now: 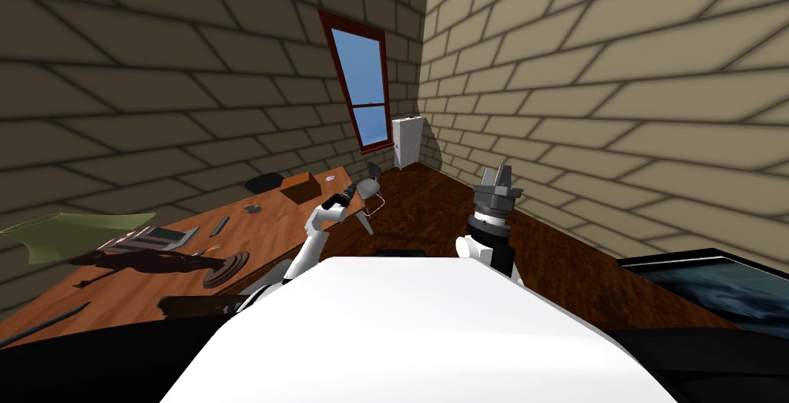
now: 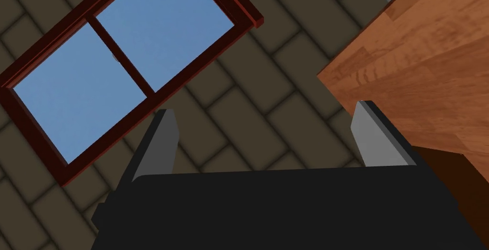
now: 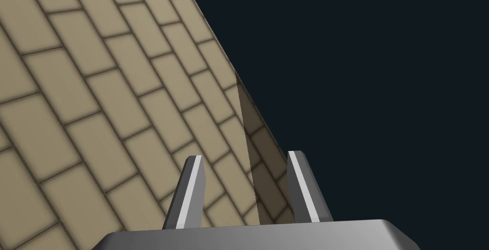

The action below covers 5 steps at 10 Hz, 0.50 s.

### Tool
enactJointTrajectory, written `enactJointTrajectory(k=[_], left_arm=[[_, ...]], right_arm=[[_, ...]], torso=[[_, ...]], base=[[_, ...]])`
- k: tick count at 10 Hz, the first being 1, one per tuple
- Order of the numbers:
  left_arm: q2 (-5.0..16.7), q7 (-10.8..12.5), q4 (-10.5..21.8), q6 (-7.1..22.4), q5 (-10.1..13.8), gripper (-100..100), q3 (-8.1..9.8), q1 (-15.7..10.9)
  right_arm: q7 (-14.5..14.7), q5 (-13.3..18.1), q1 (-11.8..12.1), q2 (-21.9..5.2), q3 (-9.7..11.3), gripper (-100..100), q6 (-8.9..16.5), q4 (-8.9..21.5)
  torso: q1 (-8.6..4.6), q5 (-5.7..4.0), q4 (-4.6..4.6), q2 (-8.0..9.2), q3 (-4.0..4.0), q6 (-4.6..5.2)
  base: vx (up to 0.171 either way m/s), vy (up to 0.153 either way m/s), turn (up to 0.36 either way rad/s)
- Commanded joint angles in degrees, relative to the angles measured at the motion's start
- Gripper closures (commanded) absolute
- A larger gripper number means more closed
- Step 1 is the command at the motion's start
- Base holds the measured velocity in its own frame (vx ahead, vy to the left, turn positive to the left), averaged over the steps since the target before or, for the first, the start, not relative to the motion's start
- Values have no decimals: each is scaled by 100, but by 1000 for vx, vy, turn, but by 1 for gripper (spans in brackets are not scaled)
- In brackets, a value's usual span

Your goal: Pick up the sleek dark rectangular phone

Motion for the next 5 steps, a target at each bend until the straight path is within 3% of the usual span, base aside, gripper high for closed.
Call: enactJointTrajectory(k=[1,2,5], left_arm=[[-8,-50,72,281,4,-100,-14,-53],[34,-140,313,433,68,-100,-48,-183],[78,-229,559,851,127,-100,-84,-304]], right_arm=[[0,0,0,0,0,0,0,0],[0,0,0,0,0,0,0,0],[0,0,0,0,0,0,0,0]], torso=[[0,0,0,0,0,0],[1,0,0,1,1,-2],[11,2,0,-2,-1,-1]], base=[[15,13,-33],[15,22,-60],[18,32,-42]])
